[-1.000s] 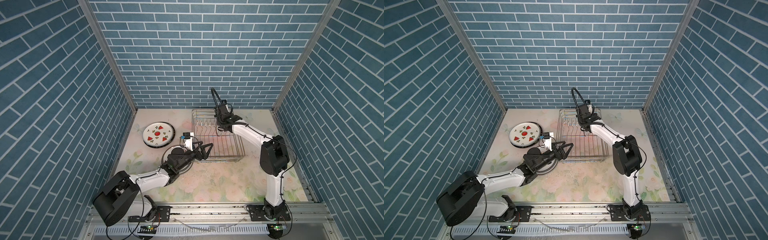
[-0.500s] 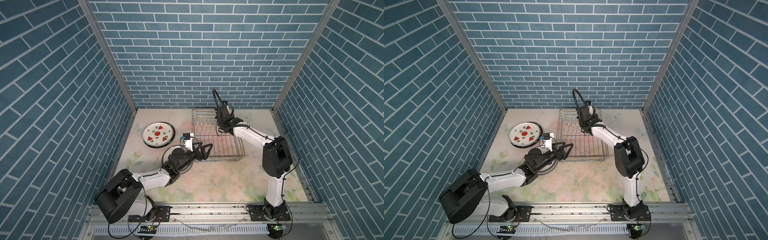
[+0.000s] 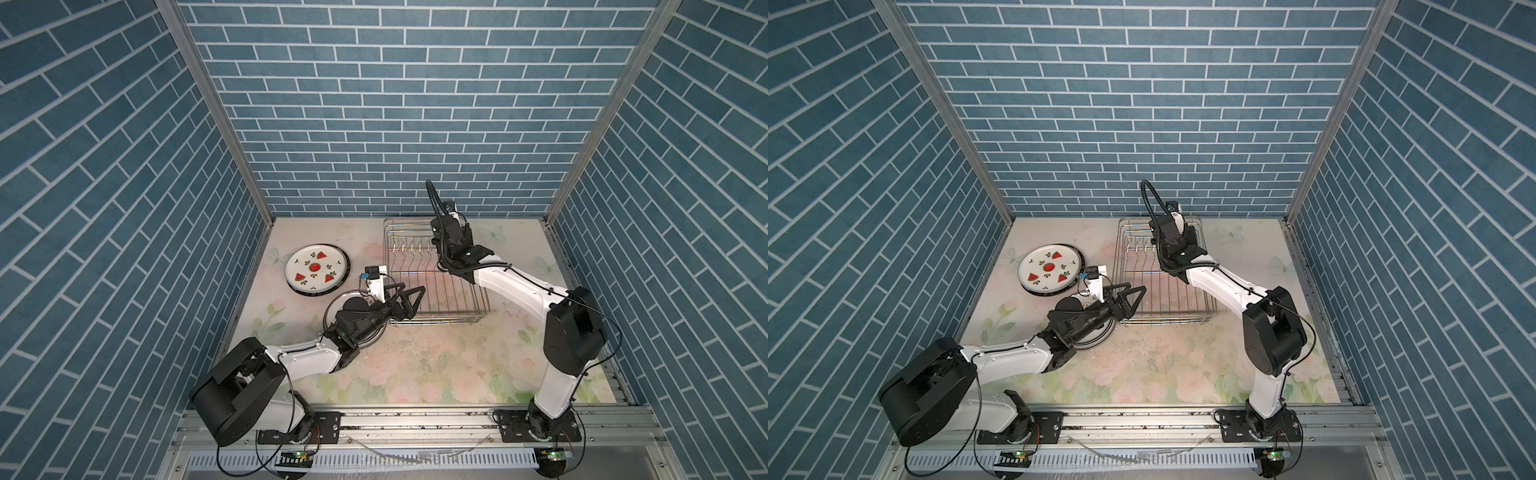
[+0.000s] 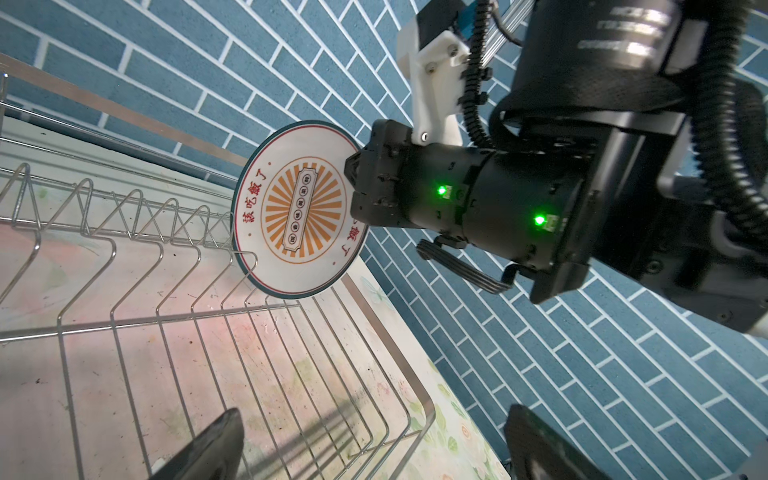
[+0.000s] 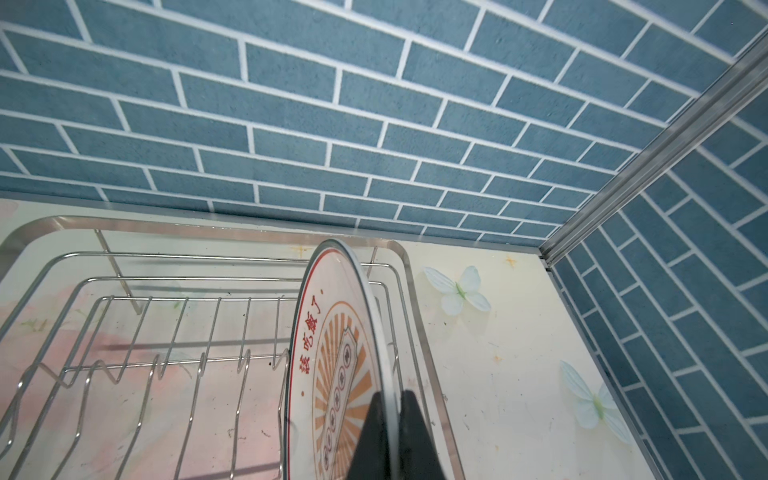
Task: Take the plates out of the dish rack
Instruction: 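Close the right gripper on the rim of the last sunburst plate, then lift the plate out of the rack with the right gripper toward the left gripper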
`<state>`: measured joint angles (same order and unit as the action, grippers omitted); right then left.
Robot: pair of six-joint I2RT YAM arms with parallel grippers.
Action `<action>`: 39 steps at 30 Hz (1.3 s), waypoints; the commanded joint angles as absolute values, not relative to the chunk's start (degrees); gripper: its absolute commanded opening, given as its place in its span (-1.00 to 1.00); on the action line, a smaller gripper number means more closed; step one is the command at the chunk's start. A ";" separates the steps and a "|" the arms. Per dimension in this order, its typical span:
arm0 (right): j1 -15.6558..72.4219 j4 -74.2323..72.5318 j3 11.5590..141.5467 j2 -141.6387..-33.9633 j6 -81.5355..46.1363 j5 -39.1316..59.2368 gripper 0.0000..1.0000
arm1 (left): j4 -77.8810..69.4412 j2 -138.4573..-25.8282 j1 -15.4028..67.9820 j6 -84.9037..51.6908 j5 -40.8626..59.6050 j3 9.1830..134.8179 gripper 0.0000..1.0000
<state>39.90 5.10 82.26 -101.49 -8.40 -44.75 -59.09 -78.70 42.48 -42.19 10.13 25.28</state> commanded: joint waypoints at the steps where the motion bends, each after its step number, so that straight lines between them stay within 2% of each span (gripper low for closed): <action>1: 41.27 -4.53 77.70 -95.19 -3.55 -47.70 -1.00 | -61.37 -79.10 42.80 -42.29 9.67 24.24 0.99; 6: 42.96 -8.66 72.74 -89.30 -1.51 -46.67 -1.00 | -60.75 -78.75 42.81 -42.10 9.27 24.26 0.99; 10: 43.08 -8.47 68.72 -83.88 -4.03 -42.06 -1.00 | -61.33 -78.43 42.80 -42.41 9.14 23.70 0.99; 17: 41.91 -5.99 61.55 -72.99 -11.08 -26.86 -1.00 | -65.00 -76.74 42.61 -44.12 8.36 20.79 0.99; 21: 38.19 -6.22 56.97 -66.92 -17.17 -13.65 -1.00 | -65.08 -74.78 42.55 -44.78 7.78 19.43 0.99; 30: 33.34 -10.48 48.22 -57.50 -27.07 7.84 -1.00 | -66.52 -70.56 42.55 -45.87 6.22 16.00 0.99; 37: 32.78 -18.99 40.50 -53.80 -34.25 17.94 -1.00 | -65.25 -68.91 42.54 -46.58 6.15 15.05 0.99; 39: 32.87 -20.73 38.90 -53.72 -35.46 18.67 -1.00 | -65.67 -68.41 42.54 -46.85 5.85 14.44 0.89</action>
<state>33.23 -12.67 40.75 -55.05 -29.45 13.04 -64.58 -69.30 42.52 -46.54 6.48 15.79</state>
